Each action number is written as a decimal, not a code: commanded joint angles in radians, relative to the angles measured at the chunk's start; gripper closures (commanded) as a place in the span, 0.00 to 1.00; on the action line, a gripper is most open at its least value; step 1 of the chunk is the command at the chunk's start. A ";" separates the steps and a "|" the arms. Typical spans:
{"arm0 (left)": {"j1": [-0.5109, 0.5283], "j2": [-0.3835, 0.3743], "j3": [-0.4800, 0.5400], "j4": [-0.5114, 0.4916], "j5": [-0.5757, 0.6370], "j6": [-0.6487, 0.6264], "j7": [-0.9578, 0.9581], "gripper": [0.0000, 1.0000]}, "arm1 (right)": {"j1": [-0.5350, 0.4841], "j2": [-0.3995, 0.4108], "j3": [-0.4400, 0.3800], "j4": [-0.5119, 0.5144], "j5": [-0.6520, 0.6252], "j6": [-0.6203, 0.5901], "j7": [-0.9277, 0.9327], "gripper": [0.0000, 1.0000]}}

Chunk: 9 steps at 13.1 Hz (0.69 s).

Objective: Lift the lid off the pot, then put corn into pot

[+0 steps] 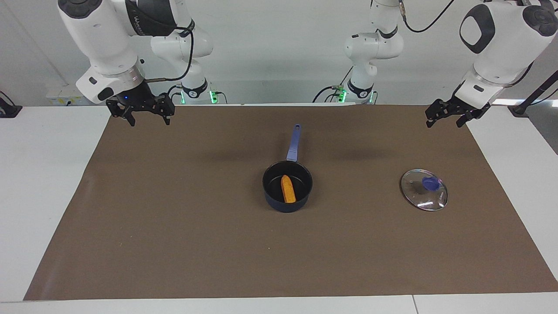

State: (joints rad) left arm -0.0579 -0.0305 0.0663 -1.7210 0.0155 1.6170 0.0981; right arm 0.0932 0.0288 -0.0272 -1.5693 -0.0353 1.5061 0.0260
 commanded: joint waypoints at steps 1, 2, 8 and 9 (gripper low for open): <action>-0.056 -0.031 0.007 0.004 0.007 -0.018 -0.037 0.00 | -0.027 -0.015 0.003 -0.008 -0.006 -0.014 -0.044 0.00; -0.057 -0.032 0.006 0.027 0.007 -0.051 -0.035 0.00 | -0.030 -0.015 0.003 -0.011 -0.006 -0.001 -0.040 0.00; -0.053 -0.043 0.004 0.020 -0.012 -0.057 -0.037 0.00 | -0.078 -0.009 -0.025 0.011 0.017 -0.001 -0.054 0.00; -0.049 -0.043 0.004 0.020 -0.014 -0.057 -0.037 0.00 | -0.078 -0.009 -0.025 0.011 0.017 0.005 -0.054 0.00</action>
State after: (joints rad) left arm -0.1072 -0.0610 0.0659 -1.6953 0.0121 1.5735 0.0726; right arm 0.0366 0.0250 -0.0544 -1.5595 -0.0327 1.5056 0.0072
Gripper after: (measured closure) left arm 0.000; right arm 0.000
